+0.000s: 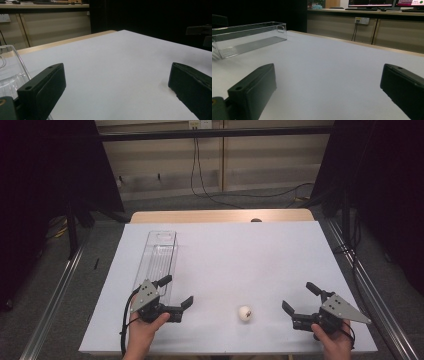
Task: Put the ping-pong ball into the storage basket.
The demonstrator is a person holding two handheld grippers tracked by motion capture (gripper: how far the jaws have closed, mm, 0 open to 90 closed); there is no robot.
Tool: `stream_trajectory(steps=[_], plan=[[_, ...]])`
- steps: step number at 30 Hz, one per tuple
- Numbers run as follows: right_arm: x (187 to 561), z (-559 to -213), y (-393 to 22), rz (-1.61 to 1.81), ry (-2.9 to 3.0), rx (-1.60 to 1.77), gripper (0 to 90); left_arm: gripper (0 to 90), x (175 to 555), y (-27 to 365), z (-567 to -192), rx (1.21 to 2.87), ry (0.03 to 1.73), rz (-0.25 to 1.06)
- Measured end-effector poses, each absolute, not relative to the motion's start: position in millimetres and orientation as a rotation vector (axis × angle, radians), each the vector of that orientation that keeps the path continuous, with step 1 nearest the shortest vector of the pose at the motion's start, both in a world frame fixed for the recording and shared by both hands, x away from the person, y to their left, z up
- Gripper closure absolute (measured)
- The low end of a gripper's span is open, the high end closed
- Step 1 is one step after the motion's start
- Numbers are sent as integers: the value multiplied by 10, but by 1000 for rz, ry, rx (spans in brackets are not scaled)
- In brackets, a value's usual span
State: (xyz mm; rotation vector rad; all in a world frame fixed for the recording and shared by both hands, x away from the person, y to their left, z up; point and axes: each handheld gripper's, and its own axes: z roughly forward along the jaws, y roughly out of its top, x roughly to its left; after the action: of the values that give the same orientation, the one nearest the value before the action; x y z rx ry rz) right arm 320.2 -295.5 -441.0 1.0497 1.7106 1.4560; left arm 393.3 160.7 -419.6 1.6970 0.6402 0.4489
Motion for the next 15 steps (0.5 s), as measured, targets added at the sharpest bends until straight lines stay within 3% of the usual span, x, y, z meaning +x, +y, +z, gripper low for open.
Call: stream_trajectory(steps=[15], plan=[[3203, -4408, -2946, 1461, 1721, 1033, 7, 16, 3939, 1478, -4208, 1705, 636, 429]])
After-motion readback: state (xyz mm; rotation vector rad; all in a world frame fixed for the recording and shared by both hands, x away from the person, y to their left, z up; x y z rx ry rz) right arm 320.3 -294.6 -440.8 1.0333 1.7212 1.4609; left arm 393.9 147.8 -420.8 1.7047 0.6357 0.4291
